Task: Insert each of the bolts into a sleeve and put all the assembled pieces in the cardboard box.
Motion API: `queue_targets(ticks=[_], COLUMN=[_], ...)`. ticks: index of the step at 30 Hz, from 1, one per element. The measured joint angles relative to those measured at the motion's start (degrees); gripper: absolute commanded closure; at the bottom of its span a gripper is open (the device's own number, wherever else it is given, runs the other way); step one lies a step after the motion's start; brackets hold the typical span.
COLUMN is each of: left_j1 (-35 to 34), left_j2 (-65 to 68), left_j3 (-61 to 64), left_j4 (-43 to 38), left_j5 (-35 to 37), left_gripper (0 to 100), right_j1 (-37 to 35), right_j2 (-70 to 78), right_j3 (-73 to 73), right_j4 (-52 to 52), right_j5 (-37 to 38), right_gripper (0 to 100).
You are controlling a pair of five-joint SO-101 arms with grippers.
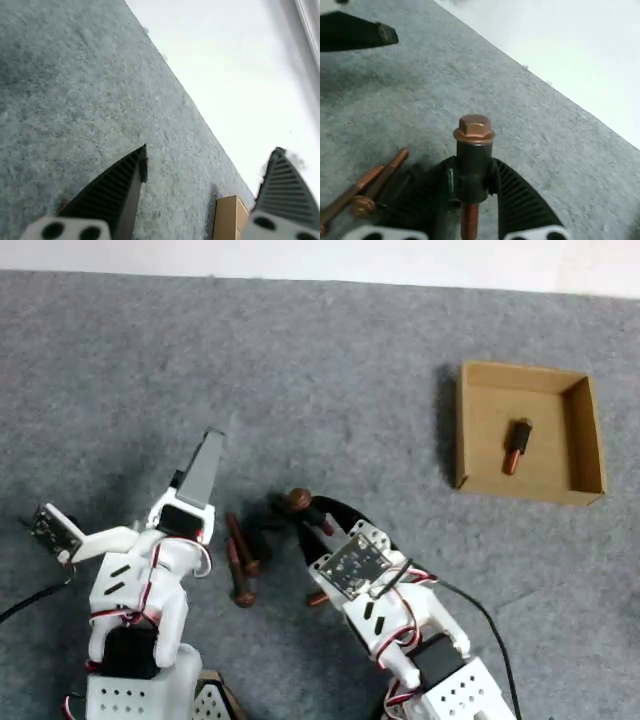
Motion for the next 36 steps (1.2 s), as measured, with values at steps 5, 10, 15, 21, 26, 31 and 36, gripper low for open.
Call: queue_targets(ticks=[5,10,15,21,26,31,36], left_j1=[-0.35,-0.35,-0.35,-0.35,-0.35,-0.35,-0.35], left_j2=[0.0,0.09,0.09,0.09,0.09,0.09,0.09], left_j3=[0.7,0.97,0.97,0.97,0.97,0.97,0.97], left_j4=[-0.09,-0.09,-0.09,-0.09,-0.09,-0.09,-0.09], left_j5=[0.18,0.18,0.18,0.18,-0.18,-0.88,-1.14], left_gripper=[65,65,65,65,65,65,65], right_j1=[7.74,18.2,31.3,40.62,40.62,43.87,48.35], right_j2=[0.0,0.0,0.0,1.85,17.41,46.77,77.63], right_j3=[0.0,0.0,0.0,-3.69,-17.23,-39.47,-63.21], right_j4=[0.0,0.0,0.0,0.0,0.0,0.0,1.32], right_j5=[0.0,-1.49,-5.1,-6.15,-6.24,-6.24,-9.32], right_gripper=[99.5,99.5,99.4,99.4,99.4,99.4,99.3])
